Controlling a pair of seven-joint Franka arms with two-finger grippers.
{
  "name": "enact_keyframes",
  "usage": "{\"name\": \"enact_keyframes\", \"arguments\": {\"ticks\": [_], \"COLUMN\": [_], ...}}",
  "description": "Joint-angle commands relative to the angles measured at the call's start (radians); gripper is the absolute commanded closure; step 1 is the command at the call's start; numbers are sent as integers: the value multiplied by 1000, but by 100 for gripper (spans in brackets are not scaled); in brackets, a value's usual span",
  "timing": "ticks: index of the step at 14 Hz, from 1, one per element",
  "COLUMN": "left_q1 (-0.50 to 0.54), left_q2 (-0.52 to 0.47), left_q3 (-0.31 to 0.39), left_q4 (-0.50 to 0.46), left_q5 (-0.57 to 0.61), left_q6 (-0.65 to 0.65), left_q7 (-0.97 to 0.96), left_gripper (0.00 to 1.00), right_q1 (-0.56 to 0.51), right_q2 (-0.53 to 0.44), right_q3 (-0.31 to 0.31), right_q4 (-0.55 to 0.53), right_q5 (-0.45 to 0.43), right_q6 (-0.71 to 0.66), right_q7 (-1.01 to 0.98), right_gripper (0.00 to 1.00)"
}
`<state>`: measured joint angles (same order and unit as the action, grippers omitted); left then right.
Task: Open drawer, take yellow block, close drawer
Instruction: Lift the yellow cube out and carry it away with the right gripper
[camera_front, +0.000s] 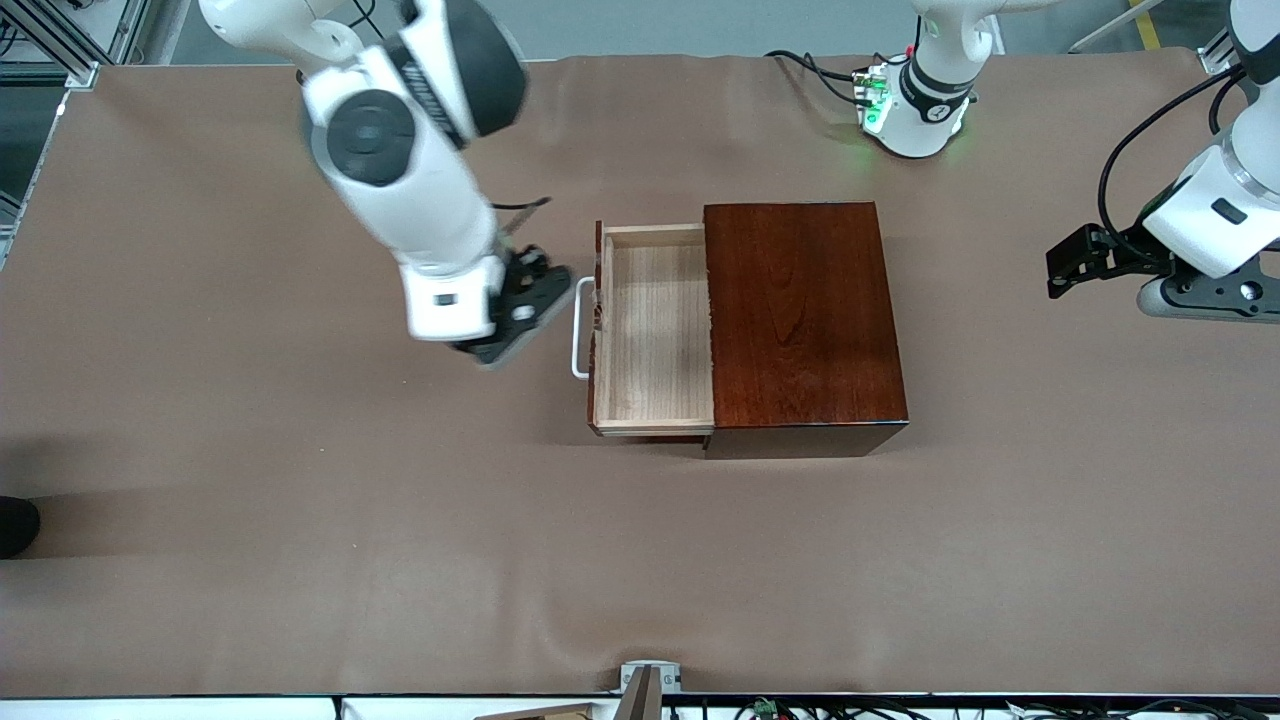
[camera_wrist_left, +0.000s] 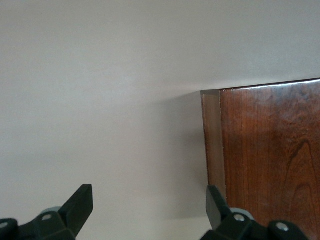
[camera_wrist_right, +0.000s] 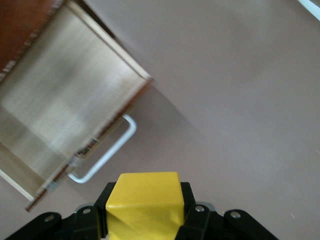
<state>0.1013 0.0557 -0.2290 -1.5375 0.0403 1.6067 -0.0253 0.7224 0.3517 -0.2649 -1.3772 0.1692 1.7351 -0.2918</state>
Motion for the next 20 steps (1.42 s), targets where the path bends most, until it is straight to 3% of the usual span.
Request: {"name": "enact_keyframes", "arguments": {"ticks": [1,8,13,16,20], "left_q1": [5,2,1,-11,-20], "left_q2": [12,21,21,21,23], "left_q3": [-3,-6,-7,-12,-15], "left_q4": [20,23,23,25,26], "left_q5": [-10,-3,-8,-5,-11], "left_q6": [-4,-2,-2,-2,-2], "left_q7": [-7,12,15,-2,-2], "left_gripper": [0,0,0,0,0], "right_q1": [-3,-44,-205,-258,-313], "right_q2": [-39,-30,22,53,124], "right_q3": [-91,-301,-301,-300,-297], "right_q4": [-29,-117,-150,-252,-289], "right_q5": [-17,-16,-10,-1,82], "right_q6": [-51,-62,-5,124,205], "right_q7": [26,88,111,121,129], "right_gripper": [100,100,100,100,100]}}
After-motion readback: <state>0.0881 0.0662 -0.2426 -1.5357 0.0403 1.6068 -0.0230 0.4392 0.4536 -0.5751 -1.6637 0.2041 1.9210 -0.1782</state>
